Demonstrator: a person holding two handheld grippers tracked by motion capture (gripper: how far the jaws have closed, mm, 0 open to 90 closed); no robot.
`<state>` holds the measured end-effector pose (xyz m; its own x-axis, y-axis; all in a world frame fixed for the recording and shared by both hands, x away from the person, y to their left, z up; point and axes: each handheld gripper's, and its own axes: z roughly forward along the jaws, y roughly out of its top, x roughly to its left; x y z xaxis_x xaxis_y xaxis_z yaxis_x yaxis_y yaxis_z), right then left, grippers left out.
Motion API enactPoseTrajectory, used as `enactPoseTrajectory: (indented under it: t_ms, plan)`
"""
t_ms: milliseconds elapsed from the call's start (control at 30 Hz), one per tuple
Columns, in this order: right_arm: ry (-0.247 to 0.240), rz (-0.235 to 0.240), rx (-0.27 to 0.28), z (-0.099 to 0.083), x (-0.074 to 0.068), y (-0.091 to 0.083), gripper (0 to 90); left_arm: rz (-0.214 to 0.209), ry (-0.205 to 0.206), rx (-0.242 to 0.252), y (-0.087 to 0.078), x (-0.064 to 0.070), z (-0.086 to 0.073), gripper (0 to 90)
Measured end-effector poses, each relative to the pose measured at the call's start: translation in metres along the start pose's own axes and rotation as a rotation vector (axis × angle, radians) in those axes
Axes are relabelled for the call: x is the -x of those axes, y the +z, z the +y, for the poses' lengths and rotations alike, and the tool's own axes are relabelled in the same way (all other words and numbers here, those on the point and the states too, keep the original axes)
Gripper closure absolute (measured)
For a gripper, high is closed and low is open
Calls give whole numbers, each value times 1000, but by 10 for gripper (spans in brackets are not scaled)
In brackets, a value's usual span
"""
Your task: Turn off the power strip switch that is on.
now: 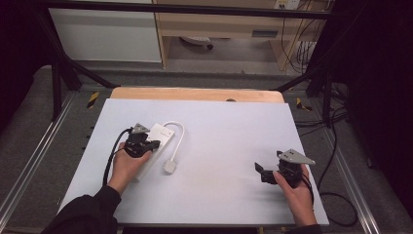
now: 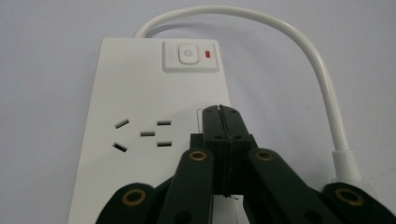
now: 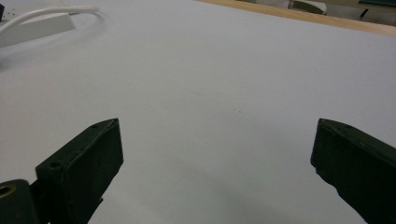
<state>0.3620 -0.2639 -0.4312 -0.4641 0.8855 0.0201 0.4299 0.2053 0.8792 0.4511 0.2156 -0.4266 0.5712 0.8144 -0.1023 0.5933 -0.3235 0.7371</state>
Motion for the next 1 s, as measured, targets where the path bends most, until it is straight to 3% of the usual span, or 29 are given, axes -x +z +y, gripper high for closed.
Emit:
enactPoseTrajectory:
  t_ms: [1000]
  plan:
    - [0,-2,-1,0,0,0,29,-7,-13,-3,0,-1,0,900]
